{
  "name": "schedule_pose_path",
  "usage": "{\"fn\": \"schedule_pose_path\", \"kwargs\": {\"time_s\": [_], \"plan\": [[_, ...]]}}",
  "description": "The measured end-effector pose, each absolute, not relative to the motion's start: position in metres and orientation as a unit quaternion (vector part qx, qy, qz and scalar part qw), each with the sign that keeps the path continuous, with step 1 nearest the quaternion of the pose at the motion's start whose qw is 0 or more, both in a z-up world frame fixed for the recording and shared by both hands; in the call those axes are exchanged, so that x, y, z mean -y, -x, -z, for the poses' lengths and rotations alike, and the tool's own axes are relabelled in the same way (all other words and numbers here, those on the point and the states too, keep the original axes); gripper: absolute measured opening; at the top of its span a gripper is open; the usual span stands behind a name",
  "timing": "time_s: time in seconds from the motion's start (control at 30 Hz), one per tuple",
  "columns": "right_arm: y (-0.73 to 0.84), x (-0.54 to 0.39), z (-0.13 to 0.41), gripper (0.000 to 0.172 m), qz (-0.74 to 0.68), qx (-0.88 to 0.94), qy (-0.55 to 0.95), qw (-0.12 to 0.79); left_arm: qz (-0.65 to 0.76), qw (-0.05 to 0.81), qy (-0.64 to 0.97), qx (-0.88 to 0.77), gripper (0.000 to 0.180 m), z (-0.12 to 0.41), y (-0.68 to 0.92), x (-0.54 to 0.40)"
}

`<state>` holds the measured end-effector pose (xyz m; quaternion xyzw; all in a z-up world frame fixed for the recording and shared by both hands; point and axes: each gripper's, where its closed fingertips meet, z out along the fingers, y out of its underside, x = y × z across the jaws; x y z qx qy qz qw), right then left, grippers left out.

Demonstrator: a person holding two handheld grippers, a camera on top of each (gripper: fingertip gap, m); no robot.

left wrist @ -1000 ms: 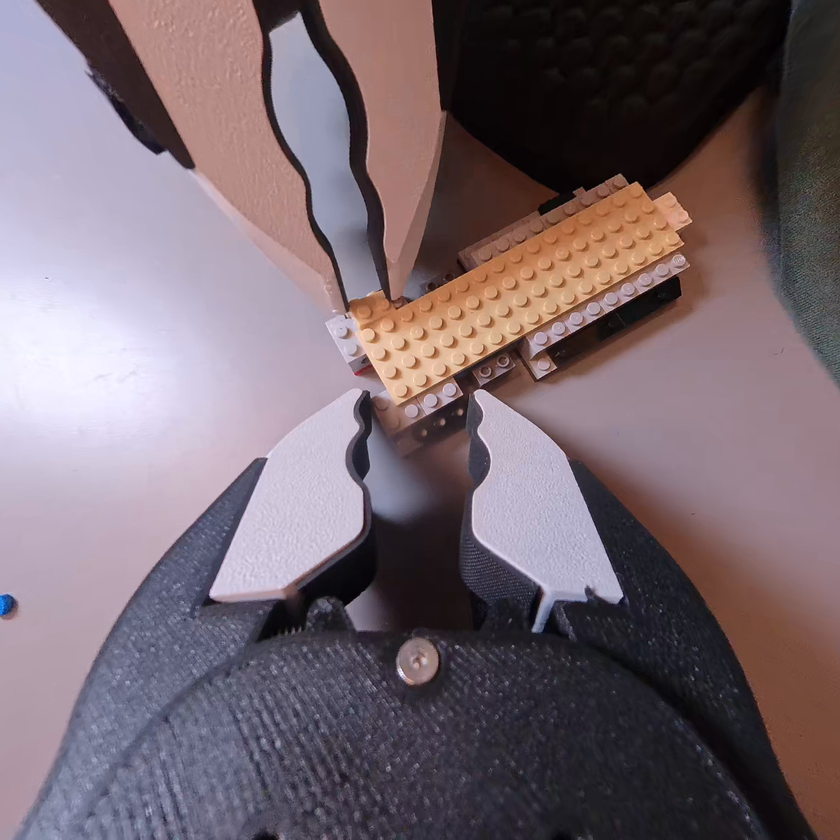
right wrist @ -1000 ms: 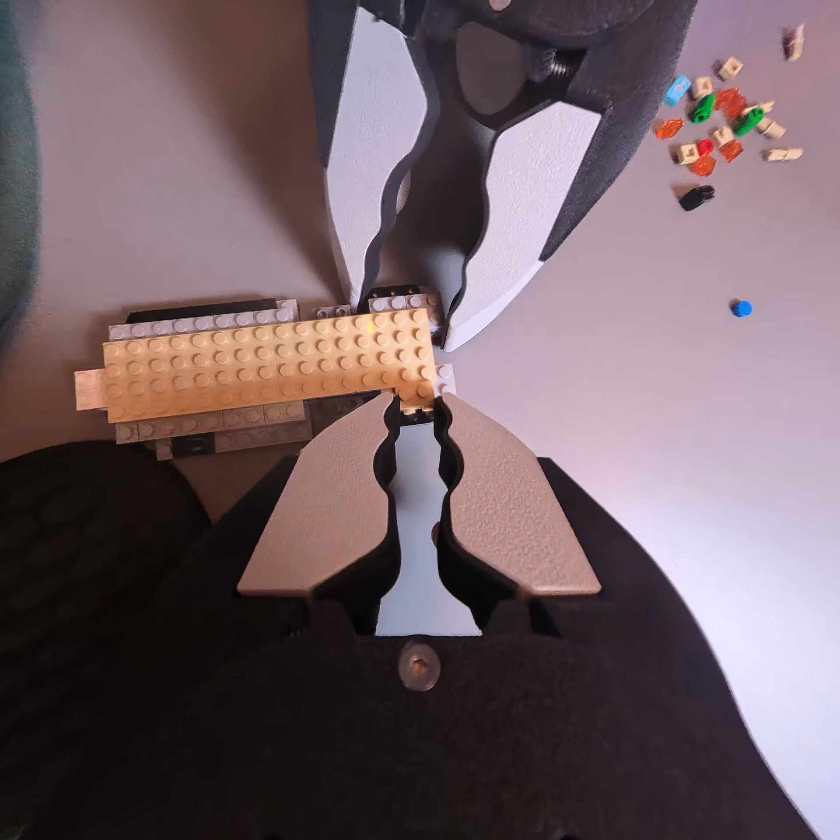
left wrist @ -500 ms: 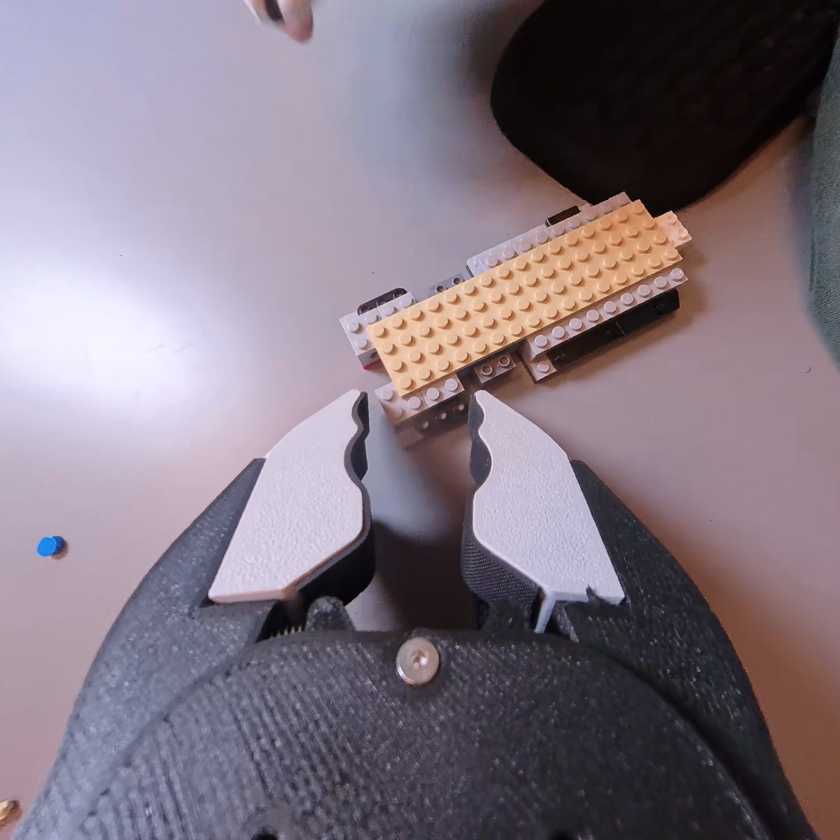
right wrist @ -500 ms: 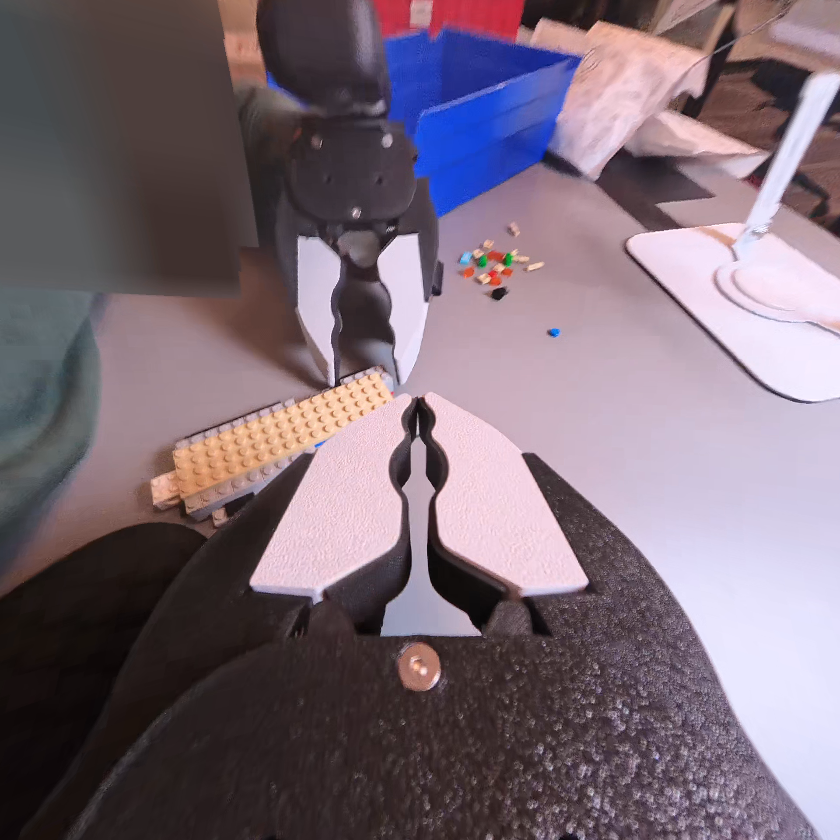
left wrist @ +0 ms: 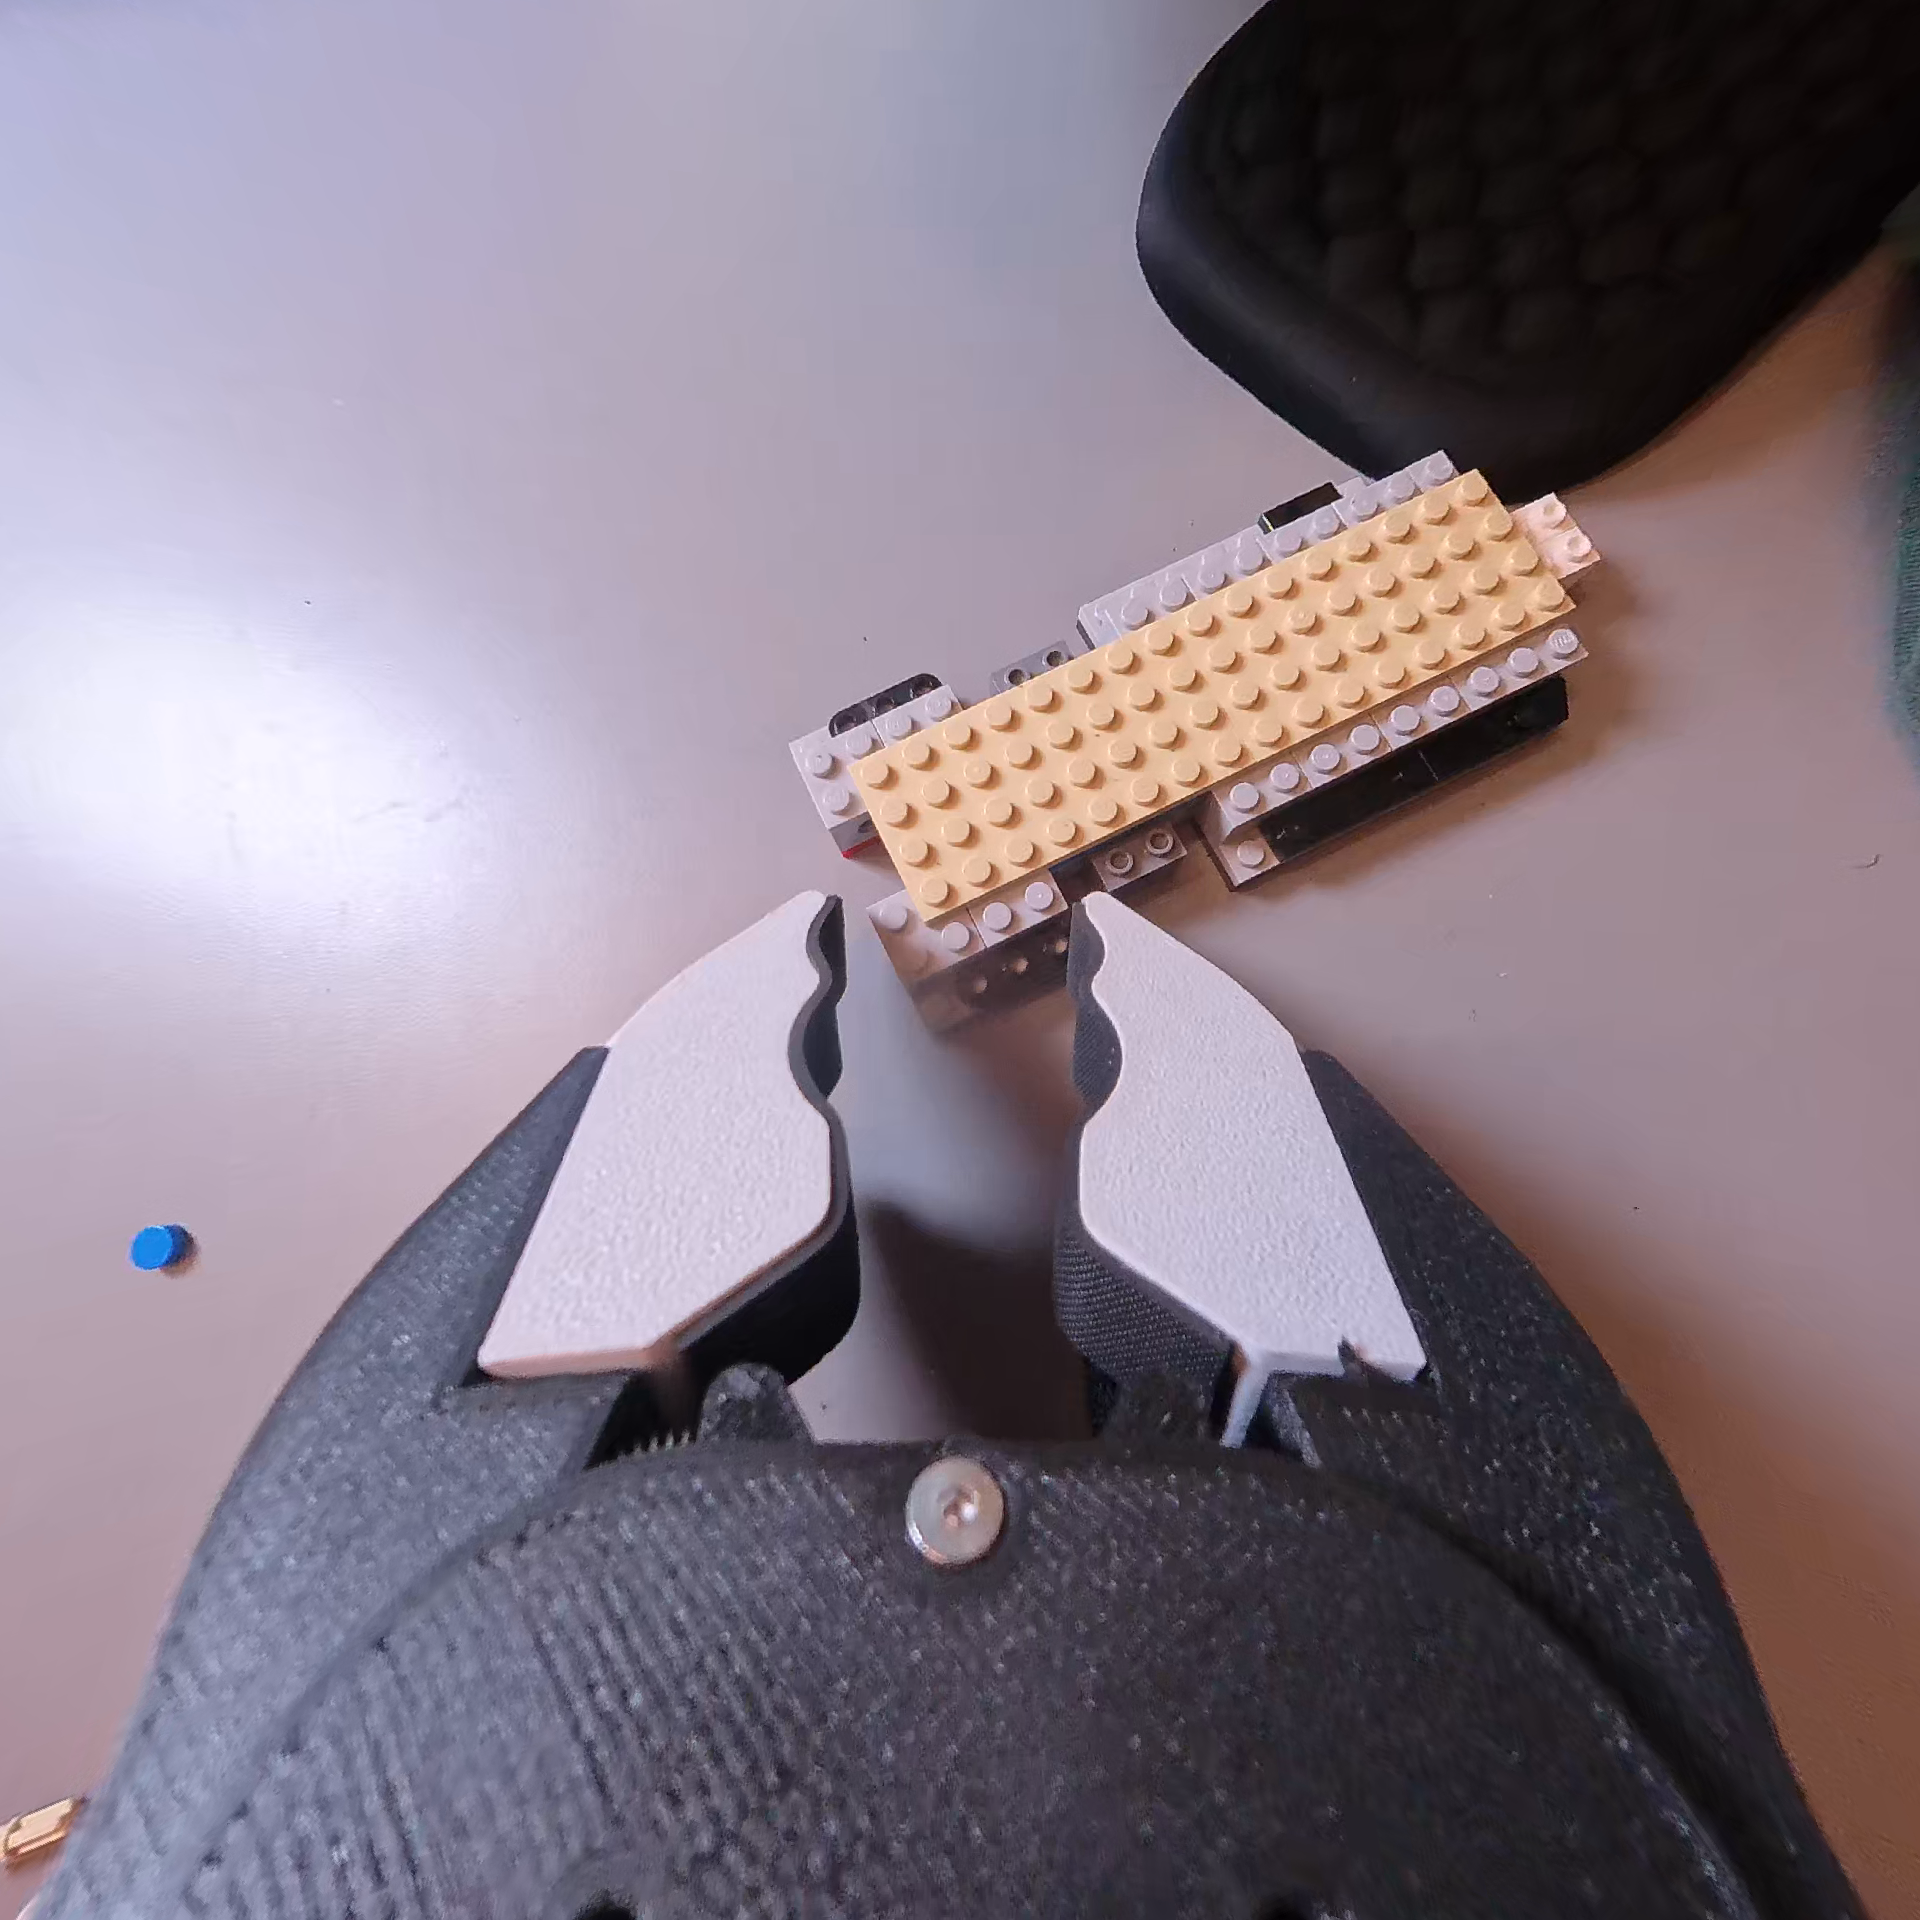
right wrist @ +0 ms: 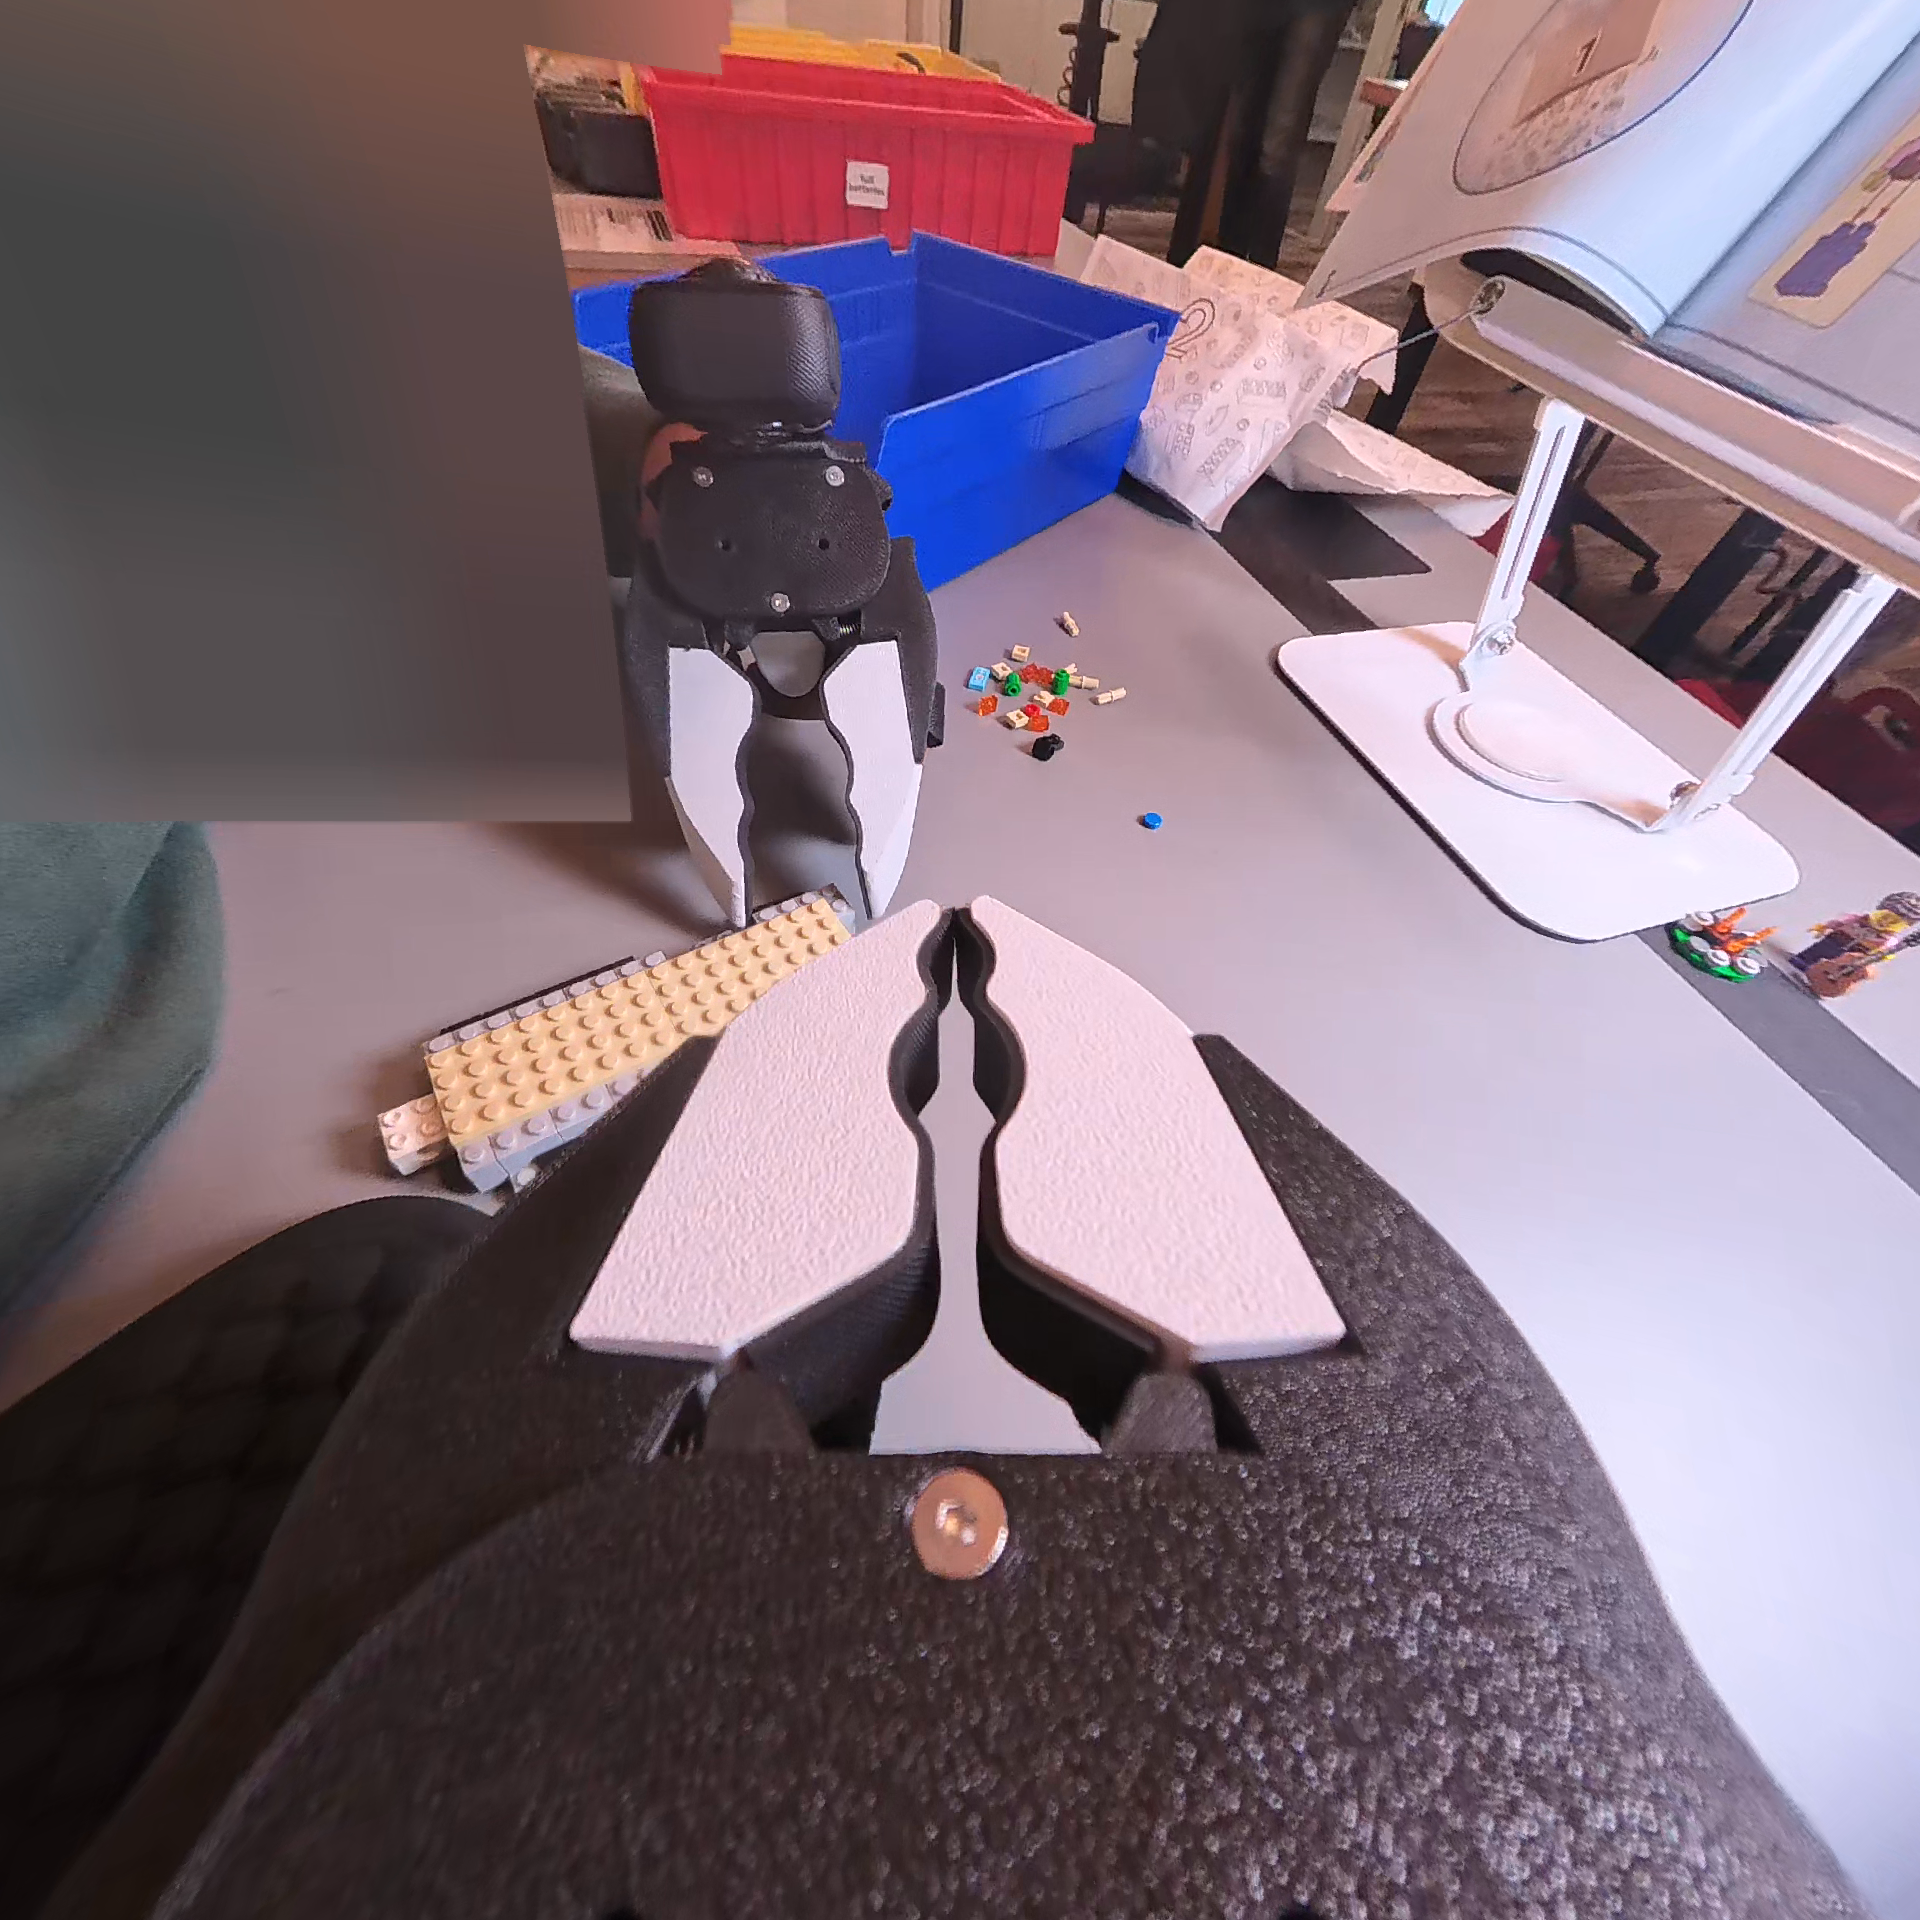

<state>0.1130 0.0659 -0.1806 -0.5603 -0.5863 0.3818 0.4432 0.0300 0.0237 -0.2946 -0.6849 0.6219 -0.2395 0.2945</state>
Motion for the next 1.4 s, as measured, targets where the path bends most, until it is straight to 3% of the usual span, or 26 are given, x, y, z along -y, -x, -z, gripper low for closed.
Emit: {"fn": "schedule_pose_path", "kwargs": {"time_s": [0.47,0.87,1.17,1.4], "plan": [[-0.165,-0.056,0.162,0.000,-0.330,0.555,0.596,0.477,0.252,0.328,0.683,-0.602,0.045,0.277,-0.028,-0.028],[-0.254,0.006,0.175,0.014,-0.328,0.431,0.641,0.543,0.238,0.492,0.698,-0.463,0.053,0.212,-0.031,-0.016],[-0.356,0.140,0.207,0.021,-0.269,0.303,0.679,0.612,0.224,0.599,0.672,-0.374,0.053,0.175,-0.077,0.096],[-0.431,0.266,0.263,0.025,-0.217,0.234,0.726,0.609,0.216,0.659,0.637,-0.338,0.052,0.175,-0.131,0.210]]}}
